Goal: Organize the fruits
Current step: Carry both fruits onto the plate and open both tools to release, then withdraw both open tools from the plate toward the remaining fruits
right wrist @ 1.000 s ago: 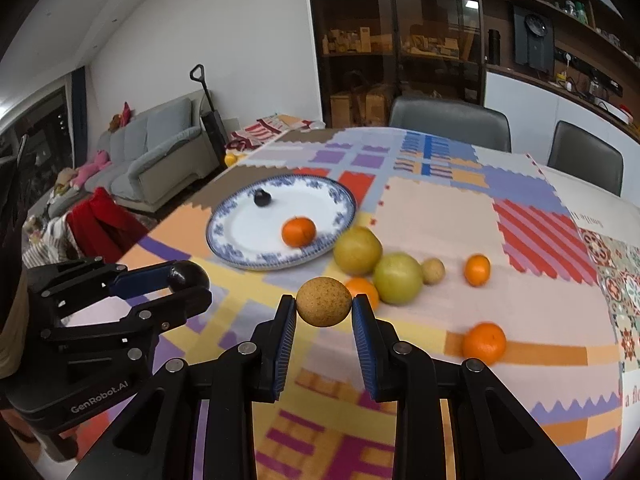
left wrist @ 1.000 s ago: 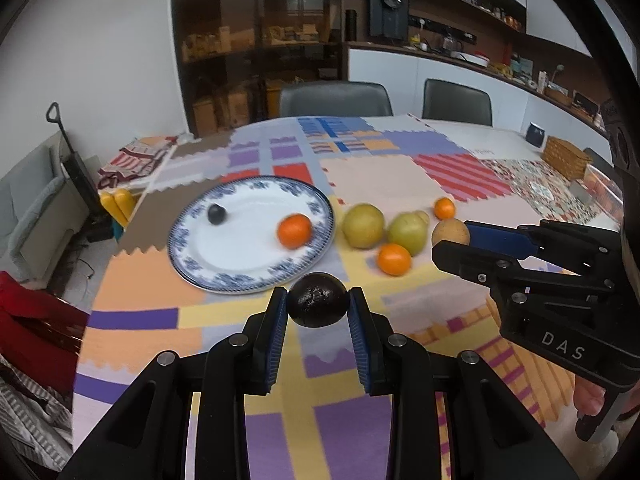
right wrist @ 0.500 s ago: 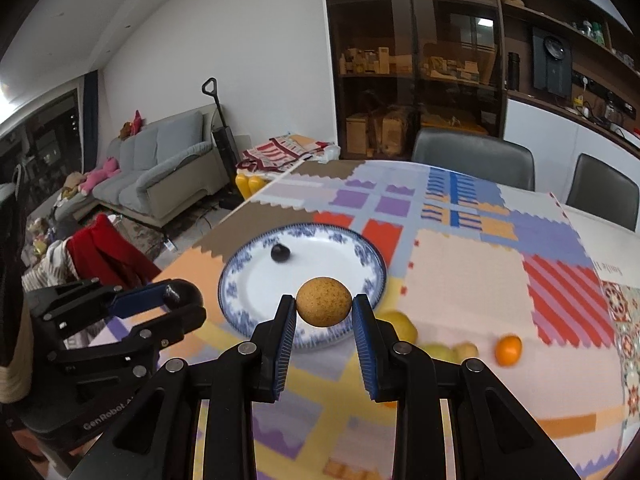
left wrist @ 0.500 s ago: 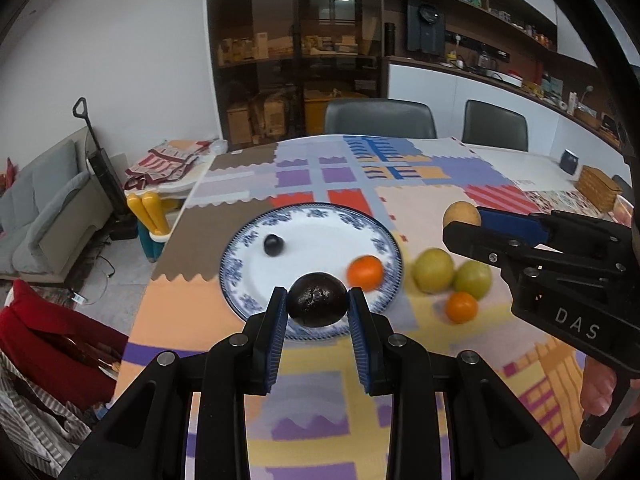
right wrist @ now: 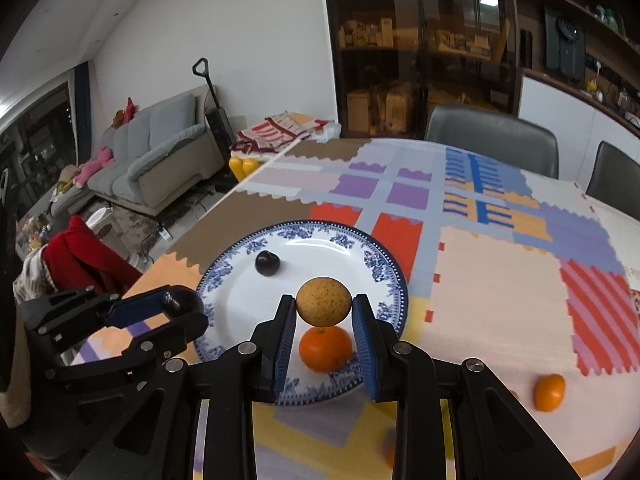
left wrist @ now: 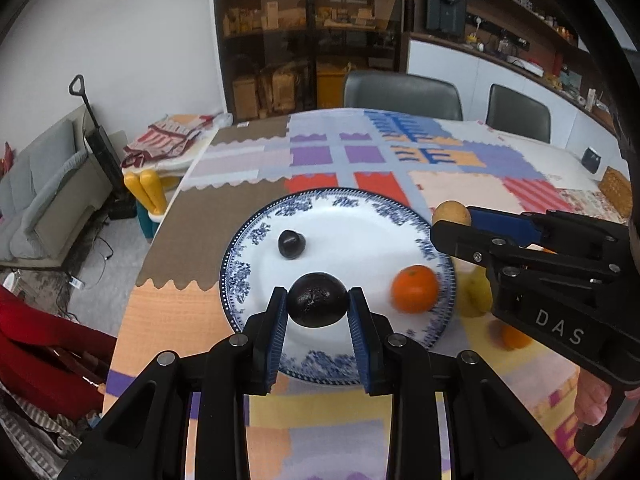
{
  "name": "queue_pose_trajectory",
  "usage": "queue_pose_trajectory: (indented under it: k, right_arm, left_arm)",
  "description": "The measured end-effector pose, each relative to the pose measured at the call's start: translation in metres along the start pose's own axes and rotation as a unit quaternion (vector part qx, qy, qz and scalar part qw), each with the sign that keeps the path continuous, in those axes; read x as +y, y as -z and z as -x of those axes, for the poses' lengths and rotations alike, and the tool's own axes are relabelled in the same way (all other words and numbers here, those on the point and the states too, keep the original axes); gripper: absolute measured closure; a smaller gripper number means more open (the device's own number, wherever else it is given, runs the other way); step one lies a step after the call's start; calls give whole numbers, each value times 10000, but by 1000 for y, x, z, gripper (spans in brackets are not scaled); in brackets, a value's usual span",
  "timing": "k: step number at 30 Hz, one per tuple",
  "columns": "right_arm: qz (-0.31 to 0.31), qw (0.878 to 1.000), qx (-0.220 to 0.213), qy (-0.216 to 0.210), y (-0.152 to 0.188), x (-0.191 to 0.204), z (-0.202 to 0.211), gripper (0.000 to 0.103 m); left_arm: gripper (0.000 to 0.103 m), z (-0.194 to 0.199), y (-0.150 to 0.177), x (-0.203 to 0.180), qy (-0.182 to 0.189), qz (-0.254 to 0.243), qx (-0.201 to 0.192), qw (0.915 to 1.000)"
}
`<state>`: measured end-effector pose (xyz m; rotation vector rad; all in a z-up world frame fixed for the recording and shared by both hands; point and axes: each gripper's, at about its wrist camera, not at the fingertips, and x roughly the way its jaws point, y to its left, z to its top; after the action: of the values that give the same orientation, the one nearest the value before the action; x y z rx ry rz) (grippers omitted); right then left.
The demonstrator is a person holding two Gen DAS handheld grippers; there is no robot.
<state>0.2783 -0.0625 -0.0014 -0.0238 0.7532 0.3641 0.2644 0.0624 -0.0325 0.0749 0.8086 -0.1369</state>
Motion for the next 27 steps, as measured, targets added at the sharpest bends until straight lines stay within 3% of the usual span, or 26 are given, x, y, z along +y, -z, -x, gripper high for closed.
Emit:
queue_pose_trajectory:
  k: [13,15,17,21,27]
  right_arm:
    - [-203,9986,487,-70,-6,-10,-51,73]
    - [-222,9985,496,-93,-6,-11,-51,73]
    - [-263,9985,478,-109,-6,-12,-50,72]
    - [-246,9987,432,-137,-5,-11,-41,66]
    - [-162,9997,173,-70,2,-9,-5,66]
  left_arm:
    - [73,-40,-10,9,-65,31,284,9996]
    - [71,-38,-10,8,-51,-2,245,9997]
    - [58,-34,-10,7,-117,-32,183,9998]
    - [58,-19,-10,5,-202,-41,93,9997]
    - [52,19,-6,-2,-180,18,-139,9997]
